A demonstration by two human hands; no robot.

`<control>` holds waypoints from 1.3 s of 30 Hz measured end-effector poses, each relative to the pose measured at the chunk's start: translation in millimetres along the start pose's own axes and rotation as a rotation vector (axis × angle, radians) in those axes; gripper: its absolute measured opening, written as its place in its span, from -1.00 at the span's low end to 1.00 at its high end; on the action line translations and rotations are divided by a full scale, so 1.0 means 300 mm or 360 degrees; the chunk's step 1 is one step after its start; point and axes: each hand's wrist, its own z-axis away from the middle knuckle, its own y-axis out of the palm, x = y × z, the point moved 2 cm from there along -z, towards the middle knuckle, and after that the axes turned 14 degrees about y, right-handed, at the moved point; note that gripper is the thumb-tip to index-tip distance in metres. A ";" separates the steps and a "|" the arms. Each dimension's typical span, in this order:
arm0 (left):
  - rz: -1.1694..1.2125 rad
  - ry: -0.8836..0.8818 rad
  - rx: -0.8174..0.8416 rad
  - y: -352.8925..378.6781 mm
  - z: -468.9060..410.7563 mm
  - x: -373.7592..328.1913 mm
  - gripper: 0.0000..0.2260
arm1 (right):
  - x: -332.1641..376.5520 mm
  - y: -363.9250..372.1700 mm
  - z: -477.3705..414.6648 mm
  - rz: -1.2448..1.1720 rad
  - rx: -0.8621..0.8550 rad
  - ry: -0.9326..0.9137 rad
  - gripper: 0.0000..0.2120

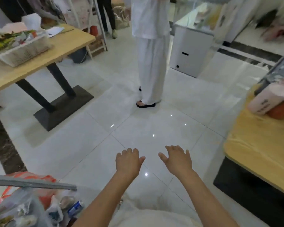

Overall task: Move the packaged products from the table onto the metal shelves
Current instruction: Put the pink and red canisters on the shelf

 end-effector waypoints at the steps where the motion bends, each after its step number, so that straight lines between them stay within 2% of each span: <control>1: -0.0029 0.0046 -0.0003 -0.004 -0.018 -0.091 -0.54 | -0.093 -0.016 0.004 -0.0029 -0.0020 0.0049 -0.43; 10: -0.0290 0.0535 0.0023 0.027 -0.120 -0.903 -0.54 | -0.946 -0.086 0.103 -0.0329 -0.0175 0.0547 -0.42; 16: -0.0452 0.0853 -0.0040 -0.042 -0.211 -1.273 -0.55 | -1.327 -0.101 0.209 -0.0636 -0.0187 0.0855 -0.51; 22: -0.0512 0.1054 0.0011 -0.065 -0.330 -1.564 -0.55 | -1.574 -0.082 0.215 -0.0798 -0.0127 0.1108 -0.47; 27: -0.0535 0.1104 -0.0065 -0.118 -0.523 -1.752 -0.54 | -1.777 -0.165 0.094 -0.0753 -0.0078 0.1204 -0.38; 34: -0.0357 0.1029 -0.0178 -0.262 -0.825 -1.988 -0.53 | -1.993 -0.392 -0.170 -0.0530 -0.0072 0.1147 -0.41; 39: -0.0233 0.0924 -0.0355 -0.389 -0.991 -2.006 -0.60 | -2.054 -0.543 -0.346 -0.0481 -0.0104 0.1057 -0.41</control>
